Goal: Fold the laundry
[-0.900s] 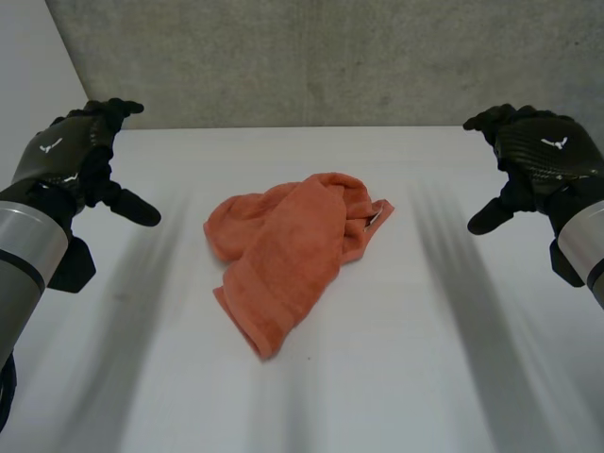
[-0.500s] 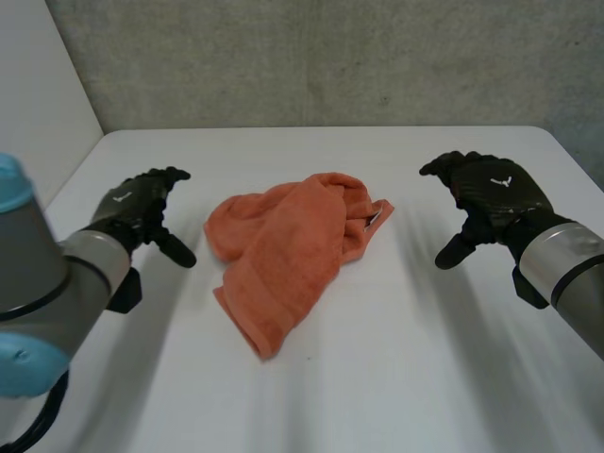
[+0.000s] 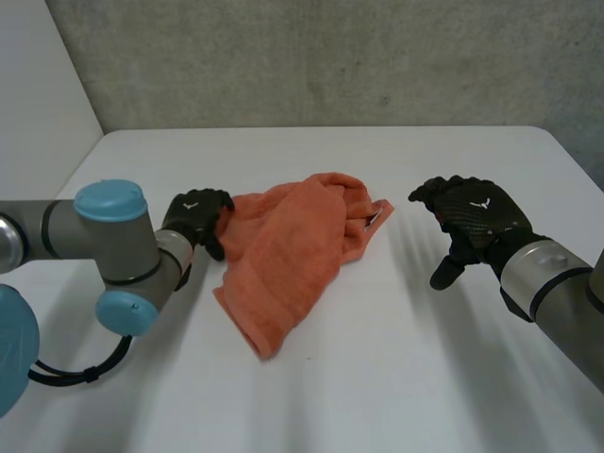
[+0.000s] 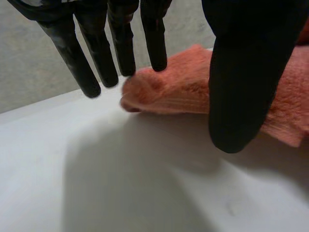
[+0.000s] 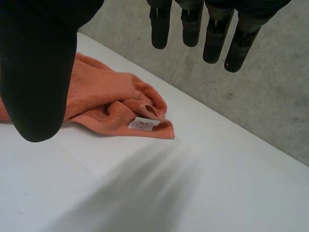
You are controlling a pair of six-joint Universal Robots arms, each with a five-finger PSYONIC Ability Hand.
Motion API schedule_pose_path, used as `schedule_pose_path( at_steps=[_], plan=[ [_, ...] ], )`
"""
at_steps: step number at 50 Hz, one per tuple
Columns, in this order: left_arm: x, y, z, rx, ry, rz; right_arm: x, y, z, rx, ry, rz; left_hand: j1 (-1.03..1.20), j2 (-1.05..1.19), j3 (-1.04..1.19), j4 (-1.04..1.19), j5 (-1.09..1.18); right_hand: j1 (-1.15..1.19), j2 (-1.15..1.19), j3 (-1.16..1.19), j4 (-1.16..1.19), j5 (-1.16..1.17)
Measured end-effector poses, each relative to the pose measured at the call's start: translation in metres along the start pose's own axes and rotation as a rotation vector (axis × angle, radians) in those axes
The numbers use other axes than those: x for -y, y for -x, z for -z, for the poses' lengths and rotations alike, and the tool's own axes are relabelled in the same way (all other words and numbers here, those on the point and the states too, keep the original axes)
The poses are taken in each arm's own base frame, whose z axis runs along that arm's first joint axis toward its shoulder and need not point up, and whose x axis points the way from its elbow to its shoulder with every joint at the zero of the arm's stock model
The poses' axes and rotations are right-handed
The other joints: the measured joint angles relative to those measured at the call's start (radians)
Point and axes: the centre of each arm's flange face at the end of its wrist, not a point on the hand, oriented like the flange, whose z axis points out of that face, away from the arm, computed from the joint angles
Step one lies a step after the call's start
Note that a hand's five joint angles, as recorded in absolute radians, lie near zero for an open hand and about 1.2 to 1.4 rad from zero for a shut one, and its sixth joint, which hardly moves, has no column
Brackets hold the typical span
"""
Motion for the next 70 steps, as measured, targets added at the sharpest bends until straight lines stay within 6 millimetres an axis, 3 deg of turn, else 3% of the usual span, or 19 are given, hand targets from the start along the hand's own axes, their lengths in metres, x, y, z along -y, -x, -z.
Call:
schedule_pose_path(
  at_steps=[3, 7, 18, 26, 29, 30, 31, 36, 40, 48, 51, 52, 53, 54, 55, 61, 63, 68, 70],
  plan=[
    [-0.001, -0.005, 0.000, -0.025, -0.007, -0.001, -0.001, 0.000, -0.001, 0.001, 0.003, -0.001, 0.151, 0.141, 0.134, 0.134, 0.134, 0.000, 0.000, 0.000, 0.000, 0.000],
    [0.003, -0.015, 0.001, -0.061, -0.035, -0.006, -0.003, 0.000, -0.002, 0.002, 0.008, -0.002, 0.632, 0.620, 0.625, 0.618, 0.621, 0.000, 0.000, 0.000, 0.000, 0.000],
    [0.050, -0.030, 0.018, -0.089, -0.210, -0.036, 0.005, -0.006, -0.006, -0.015, -0.017, -0.005, 0.712, 0.744, 0.750, 0.749, 0.742, 0.000, 0.000, 0.000, 0.000, 0.000],
    [0.124, -0.045, 0.093, -0.124, -0.377, -0.082, 0.036, -0.024, -0.032, -0.029, -0.121, -0.001, 0.724, 0.757, 0.762, 0.764, 0.755, 0.000, 0.000, 0.000, 0.000, 0.000],
    [0.131, -0.047, 0.102, -0.129, -0.396, -0.086, 0.038, -0.026, -0.037, -0.026, -0.128, -0.004, 0.724, 0.757, 0.763, 0.764, 0.755, 0.000, 0.000, 0.000, 0.000, 0.000],
    [0.153, -0.054, 0.138, -0.149, -0.464, -0.101, 0.044, -0.029, -0.056, 0.010, -0.157, -0.029, 0.724, 0.757, 0.763, 0.764, 0.755, 0.000, 0.000, 0.000, 0.000, 0.000],
    [0.161, -0.056, 0.151, -0.159, -0.493, -0.107, 0.045, -0.029, -0.062, 0.029, -0.164, -0.043, 0.724, 0.757, 0.763, 0.764, 0.755, 0.000, 0.000, 0.000, 0.000, 0.000],
    [0.181, -0.061, 0.184, -0.190, -0.570, -0.125, 0.042, -0.026, -0.083, 0.119, -0.173, -0.112, 0.724, 0.757, 0.763, 0.764, 0.755, 0.000, 0.000, 0.000, 0.000, 0.000],
    [0.205, -0.065, 0.224, -0.239, -0.665, -0.150, 0.015, 0.006, -0.114, 0.360, -0.102, -0.275, 0.724, 0.758, 0.763, 0.765, 0.755, 0.000, 0.000, 0.000, 0.000, 0.000],
    [0.215, -0.064, 0.243, -0.253, -0.694, -0.160, -0.015, 0.086, -0.109, 0.652, 0.052, -0.406, 0.724, 0.758, 0.763, 0.765, 0.755, 0.020, 0.028, 0.019, 0.016, 0.015],
    [0.215, -0.064, 0.242, -0.251, -0.687, -0.163, -0.016, 0.103, -0.103, 0.700, 0.082, -0.433, 0.728, 0.758, 0.763, 0.765, 0.755, 0.290, 0.337, 0.338, 0.324, 0.304],
    [0.214, -0.063, 0.240, -0.246, -0.680, -0.166, -0.013, 0.109, -0.100, 0.716, 0.086, -0.447, 0.728, 0.758, 0.763, 0.765, 0.755, 0.549, 0.643, 0.615, 0.600, 0.565],
    [0.214, -0.063, 0.240, -0.246, -0.680, -0.166, -0.013, 0.109, -0.100, 0.716, 0.086, -0.447, 0.728, 0.758, 0.763, 0.765, 0.755, 0.549, 0.643, 0.615, 0.600, 0.565],
    [0.213, -0.061, 0.236, -0.238, -0.674, -0.169, -0.002, 0.110, -0.096, 0.721, 0.073, -0.466, 0.728, 0.758, 0.763, 0.765, 0.755, 0.778, 0.937, 0.931, 0.918, 0.888],
    [0.213, -0.061, 0.236, -0.238, -0.674, -0.169, -0.002, 0.110, -0.096, 0.721, 0.073, -0.466, 0.728, 0.758, 0.763, 0.765, 0.755, 0.778, 0.937, 0.931, 0.918, 0.888],
    [0.211, -0.052, 0.224, -0.202, -0.659, -0.174, 0.030, 0.091, -0.094, 0.671, -0.006, -0.483, 0.728, 0.758, 0.763, 0.765, 0.755, 0.786, 0.961, 0.965, 0.956, 0.921],
    [0.214, -0.035, 0.209, -0.146, -0.654, -0.180, 0.063, 0.038, -0.094, 0.495, -0.121, -0.489, 0.728, 0.758, 0.763, 0.765, 0.755, 0.786, 0.961, 0.965, 0.957, 0.921],
    [0.220, -0.022, 0.198, -0.105, -0.669, -0.187, 0.085, -0.011, -0.086, 0.312, -0.225, -0.471, 0.728, 0.758, 0.763, 0.765, 0.755, 0.786, 0.961, 0.965, 0.957, 0.921],
    [0.224, -0.017, 0.194, -0.092, -0.683, -0.188, 0.103, -0.036, -0.066, 0.206, -0.315, -0.419, 0.728, 0.758, 0.764, 0.765, 0.755, 0.786, 0.961, 0.966, 0.957, 0.921]
  ],
)
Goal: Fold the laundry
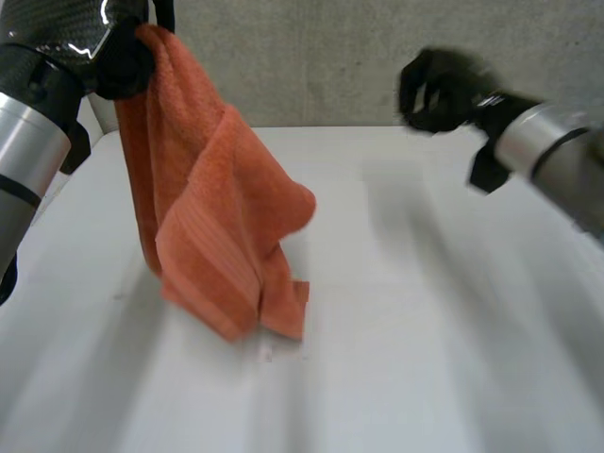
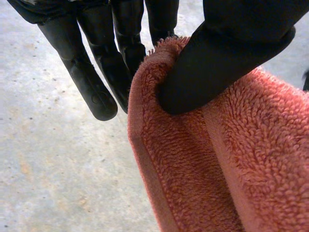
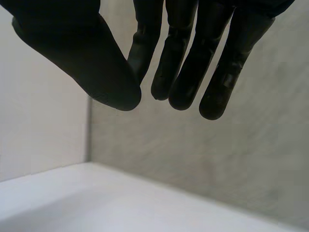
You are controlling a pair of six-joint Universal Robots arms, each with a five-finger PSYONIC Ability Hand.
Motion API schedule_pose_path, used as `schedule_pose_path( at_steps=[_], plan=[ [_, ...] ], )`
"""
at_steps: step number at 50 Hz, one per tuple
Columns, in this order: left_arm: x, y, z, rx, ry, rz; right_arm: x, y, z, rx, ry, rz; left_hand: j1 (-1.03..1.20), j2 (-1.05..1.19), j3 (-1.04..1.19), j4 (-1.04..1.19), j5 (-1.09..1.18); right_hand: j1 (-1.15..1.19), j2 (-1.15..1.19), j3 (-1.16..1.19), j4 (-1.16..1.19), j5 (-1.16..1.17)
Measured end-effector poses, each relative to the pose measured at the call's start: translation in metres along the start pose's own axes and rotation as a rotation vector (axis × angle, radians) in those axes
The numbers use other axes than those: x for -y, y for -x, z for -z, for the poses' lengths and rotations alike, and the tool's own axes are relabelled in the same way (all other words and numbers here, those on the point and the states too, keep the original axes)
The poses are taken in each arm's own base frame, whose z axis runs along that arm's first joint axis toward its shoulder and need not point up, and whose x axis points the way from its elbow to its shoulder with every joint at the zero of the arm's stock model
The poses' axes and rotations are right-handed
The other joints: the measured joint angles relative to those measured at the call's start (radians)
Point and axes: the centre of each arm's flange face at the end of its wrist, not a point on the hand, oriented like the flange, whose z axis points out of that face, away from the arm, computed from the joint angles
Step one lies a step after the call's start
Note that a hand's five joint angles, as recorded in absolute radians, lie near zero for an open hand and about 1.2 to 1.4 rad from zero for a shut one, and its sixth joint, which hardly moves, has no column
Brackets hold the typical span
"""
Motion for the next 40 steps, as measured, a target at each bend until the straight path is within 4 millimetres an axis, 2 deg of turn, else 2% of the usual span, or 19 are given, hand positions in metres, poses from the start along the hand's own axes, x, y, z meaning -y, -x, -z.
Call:
schedule_pose_path(
  at_steps=[3, 4, 7, 8, 11, 13, 14, 15, 18, 21, 22, 25, 26, 27, 29, 30, 33, 35, 40],
  plan=[
    [-0.001, 0.003, -0.005, 0.008, -0.014, -0.003, 0.020, 0.003, 0.016, -0.023, -0.062, 0.067, 0.000, 0.000, 0.000, 0.000, 0.000, 0.000, 0.000, 0.000, 0.000, 0.001],
    [-0.001, 0.004, -0.006, 0.010, -0.017, -0.003, 0.034, 0.012, 0.031, -0.024, -0.099, 0.120, 0.000, 0.000, 0.000, 0.000, 0.000, 0.000, 0.000, 0.001, 0.002, 0.001],
    [-0.002, 0.003, -0.007, 0.010, -0.017, -0.001, 0.037, 0.018, 0.041, -0.017, -0.104, 0.142, 0.000, 0.000, 0.000, 0.000, 0.000, 0.000, 0.000, 0.001, 0.003, 0.001],
    [-0.003, 0.003, -0.007, 0.009, -0.017, 0.001, 0.035, 0.022, 0.046, -0.008, -0.094, 0.149, 0.000, 0.000, 0.000, 0.000, 0.000, -0.094, -0.091, -0.090, -0.091, -0.081],
    [-0.003, -0.002, -0.005, 0.000, -0.014, 0.009, 0.013, 0.025, 0.051, 0.020, -0.001, 0.122, 0.000, 0.000, 0.000, 0.000, 0.000, -0.624, -0.726, -0.718, -0.723, -0.697],
    [-0.001, -0.004, -0.004, -0.005, -0.016, 0.012, 0.003, 0.023, 0.049, 0.025, 0.036, 0.103, 0.000, 0.000, 0.000, 0.000, 0.000, -0.688, -0.826, -0.824, -0.826, -0.803],
    [-0.001, -0.004, -0.004, -0.005, -0.016, 0.012, 0.003, 0.023, 0.049, 0.025, 0.036, 0.103, 0.000, 0.000, 0.000, 0.000, 0.000, -0.688, -0.826, -0.824, -0.826, -0.803],
    [0.006, -0.008, -0.001, -0.017, -0.030, 0.016, -0.019, 0.016, 0.040, 0.034, 0.114, 0.057, 0.000, 0.000, 0.000, 0.000, 0.000, -0.727, -0.875, -0.886, -0.897, -0.872],
    [0.017, -0.013, 0.003, -0.031, -0.053, 0.019, -0.039, 0.009, 0.030, 0.046, 0.173, 0.020, 0.000, 0.000, 0.000, 0.000, 0.000, -0.735, -0.885, -0.906, -0.905, -0.884],
    [0.033, -0.020, 0.011, -0.053, -0.086, 0.025, -0.070, 0.003, 0.014, 0.086, 0.261, -0.041, 0.000, 0.000, 0.000, 0.000, 0.000, -0.735, -0.886, -0.909, -0.905, -0.885],
    [0.033, -0.020, 0.011, -0.053, -0.086, 0.025, -0.070, 0.003, 0.014, 0.086, 0.261, -0.041, 0.000, 0.000, 0.000, 0.000, 0.000, -0.735, -0.886, -0.909, -0.905, -0.885],
    [0.044, -0.025, 0.017, -0.069, -0.102, 0.030, -0.100, 0.003, 0.000, 0.147, 0.340, -0.118, 0.000, 0.000, 0.000, 0.000, 0.000, -0.735, -0.886, -0.909, -0.905, -0.885],
    [0.044, -0.025, 0.017, -0.069, -0.102, 0.030, -0.100, 0.003, 0.000, 0.147, 0.340, -0.118, 0.000, 0.000, 0.000, 0.000, 0.000, -0.735, -0.886, -0.909, -0.905, -0.885],
    [0.045, -0.027, 0.020, -0.075, -0.099, 0.033, -0.117, 0.007, -0.007, 0.191, 0.380, -0.173, 0.000, 0.000, 0.001, 0.000, 0.000, -0.735, -0.886, -0.909, -0.905, -0.885],
    [0.045, -0.028, 0.021, -0.077, -0.095, 0.035, -0.124, 0.010, -0.010, 0.214, 0.396, -0.198, 0.000, 0.000, 0.001, 0.000, 0.000, -0.735, -0.886, -0.909, -0.905, -0.885],
    [0.044, -0.029, 0.024, -0.081, -0.084, 0.038, -0.138, 0.020, -0.016, 0.267, 0.431, -0.253, 0.000, 0.000, 0.001, 0.000, 0.000, -0.735, -0.886, -0.909, -0.905, -0.885],
    [0.042, -0.031, 0.026, -0.084, -0.075, 0.040, -0.146, 0.027, -0.019, 0.302, 0.450, -0.286, 0.000, 0.000, 0.001, 0.000, 0.000, -0.735, -0.886, -0.909, -0.905, -0.885],
    [0.037, -0.033, 0.029, -0.091, -0.058, 0.045, -0.162, 0.048, -0.021, 0.387, 0.502, -0.360, 0.000, 0.000, 0.001, 0.000, -0.001, -0.735, -0.886, -0.909, -0.905, -0.885],
    [0.028, -0.037, 0.033, -0.101, -0.030, 0.049, -0.183, 0.093, -0.010, 0.572, 0.614, -0.468, 0.000, 0.000, 0.001, 0.000, -0.001, -0.735, -0.886, -0.909, -0.905, -0.885]
  ],
)
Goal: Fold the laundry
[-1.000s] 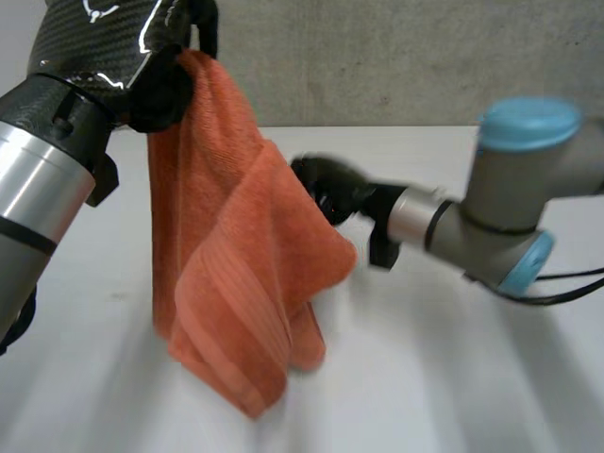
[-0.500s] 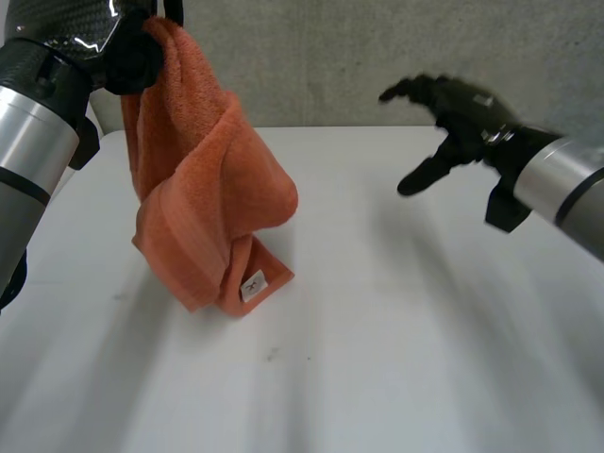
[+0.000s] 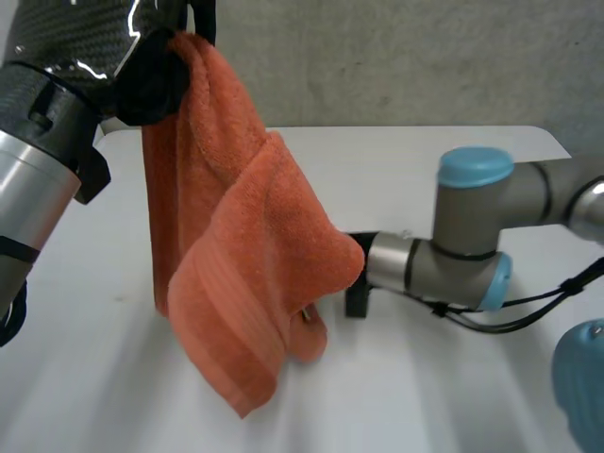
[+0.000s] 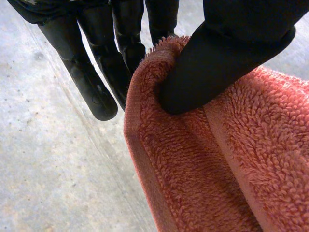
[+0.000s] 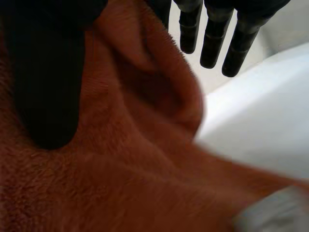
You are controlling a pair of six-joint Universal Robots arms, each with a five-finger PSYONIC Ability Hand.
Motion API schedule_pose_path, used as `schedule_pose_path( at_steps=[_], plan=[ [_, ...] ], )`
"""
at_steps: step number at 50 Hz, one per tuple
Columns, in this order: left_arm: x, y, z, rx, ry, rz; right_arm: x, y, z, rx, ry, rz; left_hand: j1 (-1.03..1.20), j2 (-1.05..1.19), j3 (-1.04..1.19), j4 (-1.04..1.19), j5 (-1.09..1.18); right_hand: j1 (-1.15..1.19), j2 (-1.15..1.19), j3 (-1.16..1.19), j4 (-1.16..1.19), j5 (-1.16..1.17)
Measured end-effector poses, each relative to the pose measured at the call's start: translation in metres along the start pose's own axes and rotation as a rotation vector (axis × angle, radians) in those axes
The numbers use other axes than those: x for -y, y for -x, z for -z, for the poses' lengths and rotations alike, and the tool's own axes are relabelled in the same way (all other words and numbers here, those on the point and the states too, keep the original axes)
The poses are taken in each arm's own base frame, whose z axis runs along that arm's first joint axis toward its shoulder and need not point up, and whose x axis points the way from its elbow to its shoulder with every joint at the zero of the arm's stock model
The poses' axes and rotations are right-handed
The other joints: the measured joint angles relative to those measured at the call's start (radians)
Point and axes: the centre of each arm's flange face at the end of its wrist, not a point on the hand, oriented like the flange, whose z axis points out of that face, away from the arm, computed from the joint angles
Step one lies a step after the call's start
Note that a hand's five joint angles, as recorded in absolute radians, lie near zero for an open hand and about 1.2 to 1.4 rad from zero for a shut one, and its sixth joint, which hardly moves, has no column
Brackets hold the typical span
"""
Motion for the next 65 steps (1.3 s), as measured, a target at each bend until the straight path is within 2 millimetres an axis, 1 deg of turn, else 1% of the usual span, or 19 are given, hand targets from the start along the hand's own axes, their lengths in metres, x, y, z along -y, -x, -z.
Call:
schedule_pose_path(
  at_steps=[5, 6, 8, 9, 11, 14, 16, 21, 24, 25, 28, 31, 39, 44, 48, 49, 55, 63, 65],
  plan=[
    [-0.007, -0.001, 0.000, -0.005, 0.018, 0.003, -0.025, 0.025, -0.012, 0.143, 0.113, -0.044, 0.000, 0.000, 0.000, 0.000, 0.000, 0.096, 0.111, 0.104, 0.099, 0.100],
    [-0.009, -0.001, -0.001, -0.006, 0.022, 0.004, -0.028, 0.030, -0.014, 0.167, 0.131, -0.047, 0.000, 0.000, 0.000, 0.000, 0.000, 0.292, 0.315, 0.301, 0.295, 0.289],
    [-0.010, -0.001, -0.002, -0.006, 0.025, 0.004, -0.029, 0.032, -0.014, 0.178, 0.138, -0.046, 0.000, 0.000, 0.000, 0.000, 0.000, 0.386, 0.425, 0.427, 0.399, 0.388],
    [-0.011, -0.001, -0.002, -0.006, 0.026, 0.004, -0.029, 0.034, -0.014, 0.186, 0.142, -0.045, 0.000, 0.000, 0.000, 0.000, 0.000, 0.634, 0.724, 0.723, 0.716, 0.692],
    [-0.012, 0.000, -0.004, -0.005, 0.028, 0.003, -0.027, 0.036, -0.015, 0.185, 0.136, -0.036, 0.000, 0.000, 0.000, 0.000, 0.000, 0.702, 0.871, 0.883, 0.880, 0.850],
    [-0.013, 0.001, -0.005, -0.003, 0.026, 0.002, -0.016, 0.033, -0.013, 0.140, 0.091, -0.013, 0.000, 0.000, 0.000, 0.000, 0.000, 0.702, 0.880, 0.899, 0.900, 0.859],
    [-0.013, 0.002, -0.008, 0.001, 0.023, 0.000, 0.007, 0.023, -0.004, 0.045, -0.003, 0.024, 0.000, 0.000, 0.000, 0.000, 0.000, 0.702, 0.880, 0.902, 0.906, 0.859],
    [-0.015, 0.008, -0.017, 0.015, 0.006, -0.010, 0.067, 0.001, 0.041, -0.218, -0.270, 0.159, 0.000, 0.000, 0.000, 0.000, 0.000, 0.702, 0.880, 0.908, 0.906, 0.864],
    [-0.015, 0.012, -0.022, 0.025, -0.004, -0.016, 0.085, -0.001, 0.060, -0.300, -0.366, 0.220, 0.000, 0.000, 0.000, 0.000, 0.000, 0.702, 0.880, 0.910, 0.906, 0.866],
    [-0.015, 0.016, -0.026, 0.036, -0.015, -0.022, 0.104, 0.003, 0.086, -0.391, -0.484, 0.298, 0.001, 0.000, 0.000, 0.000, 0.000, 0.702, 0.880, 0.910, 0.908, 0.866],
    [-0.016, 0.019, -0.028, 0.043, -0.021, -0.026, 0.112, 0.008, 0.100, -0.429, -0.541, 0.333, 0.004, 0.000, 0.000, 0.000, 0.000, 0.702, 0.880, 0.910, 0.910, 0.866],
    [-0.021, 0.024, -0.034, 0.056, -0.031, -0.032, 0.118, 0.032, 0.137, -0.503, -0.652, 0.405, 0.004, 0.000, 0.000, 0.000, 0.000, 0.702, 0.880, 0.910, 0.910, 0.866],
    [-0.046, 0.022, -0.032, 0.048, 0.021, -0.019, 0.090, 0.075, 0.165, -0.541, -0.631, 0.464, 0.004, 0.000, 0.000, 0.000, 0.000, 0.702, 0.880, 0.914, 0.913, 0.866],
    [-0.083, 0.013, -0.019, 0.031, 0.134, 0.008, 0.044, 0.090, 0.171, -0.597, -0.443, 0.484, 0.004, 0.000, 0.000, 0.000, 0.000, 0.702, 0.880, 0.914, 0.914, 0.870],
    [-0.107, 0.008, -0.009, 0.021, 0.216, 0.028, 0.025, 0.088, 0.172, -0.634, -0.337, 0.500, 0.004, 0.000, 0.000, 0.000, 0.000, 0.702, 0.880, 0.914, 0.914, 0.870],
    [-0.127, 0.003, 0.002, 0.012, 0.293, 0.047, 0.004, 0.076, 0.171, -0.686, -0.195, 0.522, 0.004, 0.000, 0.000, 0.000, 0.000, 0.702, 0.880, 0.915, 0.914, 0.870],
    [-0.161, -0.006, 0.028, 0.000, 0.445, 0.085, -0.029, 0.043, 0.168, -0.773, 0.070, 0.511, 0.004, 0.000, 0.000, 0.000, 0.000, 0.702, 0.880, 0.915, 0.914, 0.870],
    [-0.172, -0.012, 0.043, -0.010, 0.524, 0.107, -0.052, 0.024, 0.165, -0.820, 0.280, 0.533, 0.004, 0.000, 0.000, 0.000, 0.000, 0.702, 0.880, 0.915, 0.914, 0.870],
    [-0.170, -0.013, 0.043, -0.014, 0.521, 0.107, -0.051, 0.025, 0.164, -0.824, 0.282, 0.551, -0.090, -0.135, -0.119, -0.120, -0.105, 0.625, 0.797, 0.849, 0.848, 0.808]
  ],
)
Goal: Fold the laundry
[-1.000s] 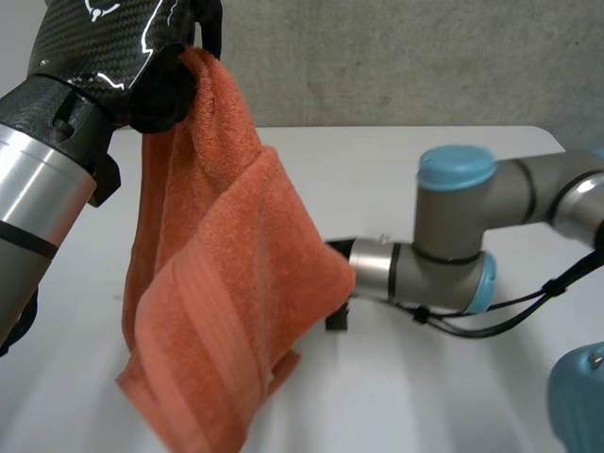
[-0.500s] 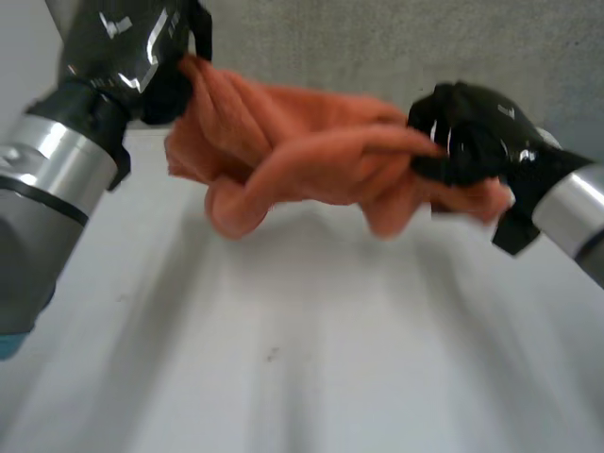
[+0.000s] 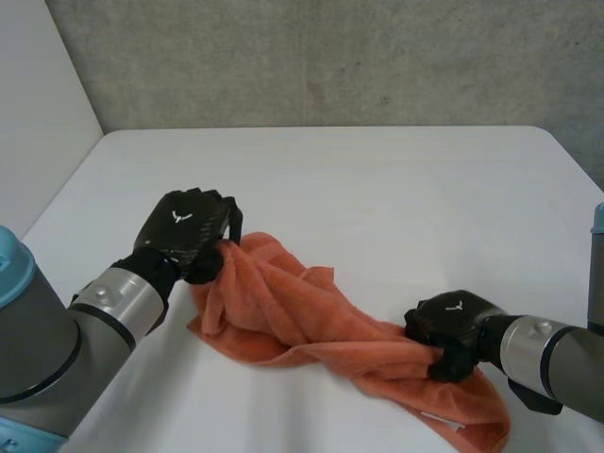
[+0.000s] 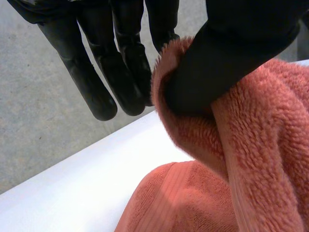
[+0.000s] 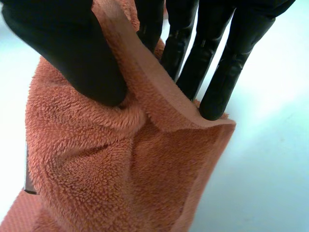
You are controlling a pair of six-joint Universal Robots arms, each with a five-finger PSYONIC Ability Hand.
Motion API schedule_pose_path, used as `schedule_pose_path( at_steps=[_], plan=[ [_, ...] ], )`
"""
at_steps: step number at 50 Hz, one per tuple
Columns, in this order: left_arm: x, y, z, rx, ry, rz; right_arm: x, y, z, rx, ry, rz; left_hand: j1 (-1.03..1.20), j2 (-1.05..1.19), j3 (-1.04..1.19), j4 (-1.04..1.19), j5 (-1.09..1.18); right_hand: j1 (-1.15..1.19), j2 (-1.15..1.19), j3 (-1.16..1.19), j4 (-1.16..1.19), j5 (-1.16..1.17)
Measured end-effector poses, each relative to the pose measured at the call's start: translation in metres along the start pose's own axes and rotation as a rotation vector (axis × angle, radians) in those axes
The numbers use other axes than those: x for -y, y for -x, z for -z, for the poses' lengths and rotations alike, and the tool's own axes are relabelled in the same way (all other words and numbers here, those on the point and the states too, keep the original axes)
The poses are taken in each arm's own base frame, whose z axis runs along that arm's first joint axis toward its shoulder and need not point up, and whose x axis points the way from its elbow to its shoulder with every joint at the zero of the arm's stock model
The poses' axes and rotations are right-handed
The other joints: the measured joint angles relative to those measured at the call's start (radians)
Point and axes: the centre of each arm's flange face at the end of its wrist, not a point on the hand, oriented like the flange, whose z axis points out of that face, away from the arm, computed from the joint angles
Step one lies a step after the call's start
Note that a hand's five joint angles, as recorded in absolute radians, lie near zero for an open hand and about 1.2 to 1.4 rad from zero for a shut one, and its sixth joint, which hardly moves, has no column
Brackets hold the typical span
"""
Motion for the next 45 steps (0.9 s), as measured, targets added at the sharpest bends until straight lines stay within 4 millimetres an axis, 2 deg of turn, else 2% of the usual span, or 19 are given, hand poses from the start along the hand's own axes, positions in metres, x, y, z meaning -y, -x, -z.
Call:
schedule_pose_path(
  at_steps=[1, 2, 4, 5, 6, 7, 8, 11, 13, 14, 16, 18, 24, 29, 34, 35, 38, 40, 45],
  plan=[
    [0.000, 0.000, 0.000, 0.000, 0.000, 0.000, 0.000, 0.000, 0.000, 0.000, 0.000, 0.000, 0.000, 0.000, 0.000, 0.000, 0.000, 0.000, 0.000, 0.000, 0.000, 0.000],
    [0.003, -0.002, 0.001, -0.005, -0.008, -0.002, 0.003, 0.000, 0.001, -0.007, -0.010, 0.009, -0.226, -0.197, -0.195, -0.195, -0.202, -0.376, -0.407, -0.397, -0.395, -0.377],
    [0.004, -0.002, 0.002, -0.007, -0.012, -0.003, 0.009, -0.002, 0.004, -0.024, -0.043, 0.021, -0.307, -0.286, -0.299, -0.292, -0.298, -0.463, -0.487, -0.497, -0.495, -0.476],
    [0.010, -0.004, 0.003, -0.011, -0.028, -0.008, 0.019, -0.004, 0.009, -0.051, -0.096, 0.027, -0.532, -0.537, -0.548, -0.551, -0.536, -0.630, -0.784, -0.795, -0.803, -0.767],
    [0.013, -0.005, 0.004, -0.013, -0.035, -0.010, 0.022, -0.004, 0.011, -0.059, -0.113, 0.027, -0.679, -0.647, -0.646, -0.648, -0.652, -0.646, -0.815, -0.841, -0.850, -0.810],
    [0.013, -0.005, 0.004, -0.013, -0.035, -0.010, 0.022, -0.004, 0.011, -0.059, -0.113, 0.027, -0.679, -0.647, -0.646, -0.648, -0.652, -0.646, -0.815, -0.841, -0.850, -0.810],
    [0.018, -0.005, 0.006, -0.014, -0.049, -0.013, 0.028, -0.006, 0.014, -0.071, -0.140, 0.025, -0.749, -0.740, -0.752, -0.755, -0.748, -0.646, -0.815, -0.841, -0.850, -0.810],
    [0.030, -0.005, 0.009, -0.011, -0.078, -0.018, 0.056, -0.014, 0.032, -0.128, -0.298, -0.016, -0.863, -0.870, -0.878, -0.880, -0.865, -0.649, -0.835, -0.870, -0.870, -0.827],
    [0.032, -0.004, 0.009, -0.010, -0.083, -0.018, 0.060, -0.015, 0.035, -0.134, -0.320, -0.024, -0.878, -0.876, -0.888, -0.890, -0.874, -0.649, -0.835, -0.870, -0.870, -0.827],
    [0.039, -0.002, 0.011, -0.002, -0.101, -0.019, 0.074, -0.018, 0.044, -0.150, -0.389, -0.050, -0.895, -0.902, -0.916, -0.914, -0.889, -0.649, -0.835, -0.870, -0.870, -0.827],
    [0.043, -0.001, 0.011, 0.003, -0.110, -0.019, 0.078, -0.019, 0.047, -0.153, -0.406, -0.056, -0.902, -0.907, -0.921, -0.920, -0.891, -0.649, -0.835, -0.870, -0.870, -0.827],
    [0.052, 0.004, 0.014, 0.020, -0.130, -0.018, 0.091, -0.022, 0.056, -0.161, -0.464, -0.073, -0.906, -0.913, -0.926, -0.925, -0.894, -0.649, -0.835, -0.870, -0.870, -0.827],
    [0.064, 0.018, 0.020, 0.069, -0.136, 0.004, 0.108, -0.029, 0.059, -0.171, -0.511, -0.076, -0.906, -0.913, -0.926, -0.925, -0.895, -0.649, -0.835, -0.870, -0.870, -0.827],
    [0.064, 0.045, 0.027, 0.154, -0.058, 0.184, 0.117, -0.034, 0.040, -0.140, -0.469, -0.084, -0.903, -0.886, -0.901, -0.900, -0.895, -0.649, -0.835, -0.870, -0.870, -0.827],
    [0.055, 0.058, 0.033, 0.209, 0.024, 0.353, 0.119, -0.030, 0.019, -0.083, -0.406, -0.089, -0.875, -0.866, -0.879, -0.879, -0.891, -0.648, -0.835, -0.870, -0.870, -0.827],
    [0.048, 0.064, 0.036, 0.242, 0.071, 0.439, 0.119, -0.024, 0.009, -0.047, -0.371, -0.086, -0.862, -0.849, -0.863, -0.863, -0.867, -0.648, -0.833, -0.868, -0.869, -0.825],
    [0.046, 0.066, 0.037, 0.251, 0.082, 0.460, 0.119, -0.022, 0.005, -0.036, -0.360, -0.084, -0.862, -0.849, -0.863, -0.863, -0.867, -0.648, -0.833, -0.868, -0.869, -0.825],
    [0.030, 0.075, 0.040, 0.309, 0.172, 0.594, 0.117, -0.009, -0.017, 0.034, -0.286, -0.051, -0.779, -0.772, -0.787, -0.786, -0.788, -0.645, -0.826, -0.844, -0.855, -0.795],
    [0.009, 0.078, 0.039, 0.340, 0.273, 0.664, 0.111, -0.003, -0.035, 0.070, -0.228, -0.002, -0.709, -0.697, -0.712, -0.713, -0.716, -0.568, -0.726, -0.747, -0.758, -0.720]
  ],
)
